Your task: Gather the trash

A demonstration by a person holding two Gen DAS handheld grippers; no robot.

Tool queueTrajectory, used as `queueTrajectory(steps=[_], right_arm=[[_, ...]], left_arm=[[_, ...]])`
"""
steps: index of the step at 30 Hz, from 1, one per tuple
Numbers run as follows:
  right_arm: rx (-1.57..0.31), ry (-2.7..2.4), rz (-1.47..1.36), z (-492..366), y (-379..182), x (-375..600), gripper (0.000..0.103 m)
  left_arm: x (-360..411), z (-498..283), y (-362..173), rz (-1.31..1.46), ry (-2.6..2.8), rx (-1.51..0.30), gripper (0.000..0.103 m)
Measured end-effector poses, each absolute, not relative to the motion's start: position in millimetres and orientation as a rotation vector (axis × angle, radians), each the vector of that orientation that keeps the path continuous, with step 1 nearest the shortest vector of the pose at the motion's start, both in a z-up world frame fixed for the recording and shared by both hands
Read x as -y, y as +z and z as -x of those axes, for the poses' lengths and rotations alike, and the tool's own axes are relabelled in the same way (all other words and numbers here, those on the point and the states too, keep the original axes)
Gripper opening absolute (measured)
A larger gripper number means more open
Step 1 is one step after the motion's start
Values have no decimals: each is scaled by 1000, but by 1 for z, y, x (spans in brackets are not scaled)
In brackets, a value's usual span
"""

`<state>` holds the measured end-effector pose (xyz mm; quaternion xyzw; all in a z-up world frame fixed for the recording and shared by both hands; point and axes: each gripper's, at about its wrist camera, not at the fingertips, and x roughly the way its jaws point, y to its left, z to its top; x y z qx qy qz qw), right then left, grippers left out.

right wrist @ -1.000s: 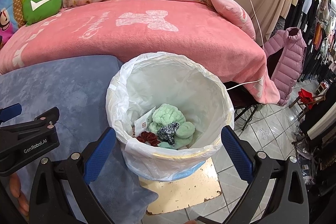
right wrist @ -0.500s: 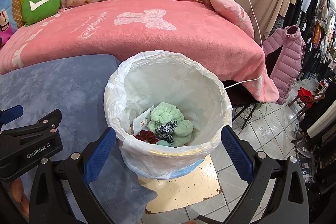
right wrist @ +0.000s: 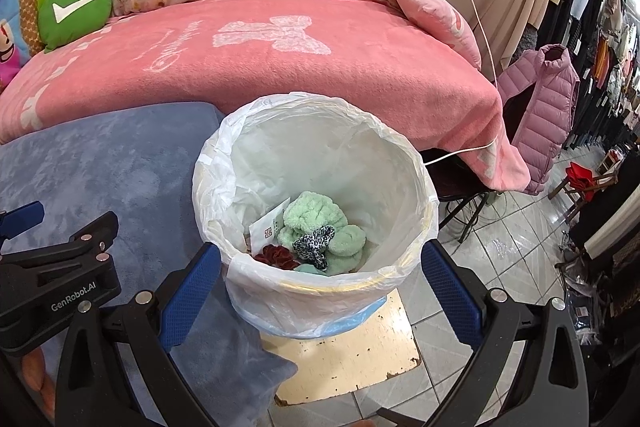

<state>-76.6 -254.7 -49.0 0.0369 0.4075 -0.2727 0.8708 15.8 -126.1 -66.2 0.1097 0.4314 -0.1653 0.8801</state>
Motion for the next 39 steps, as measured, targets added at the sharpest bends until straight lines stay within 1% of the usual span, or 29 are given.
queueTrajectory(steps=[39], right_arm=[[-861,-584,-90,84,-53,258,96]], left_arm=[[131,-13,-69,-252,-372,-903,89]])
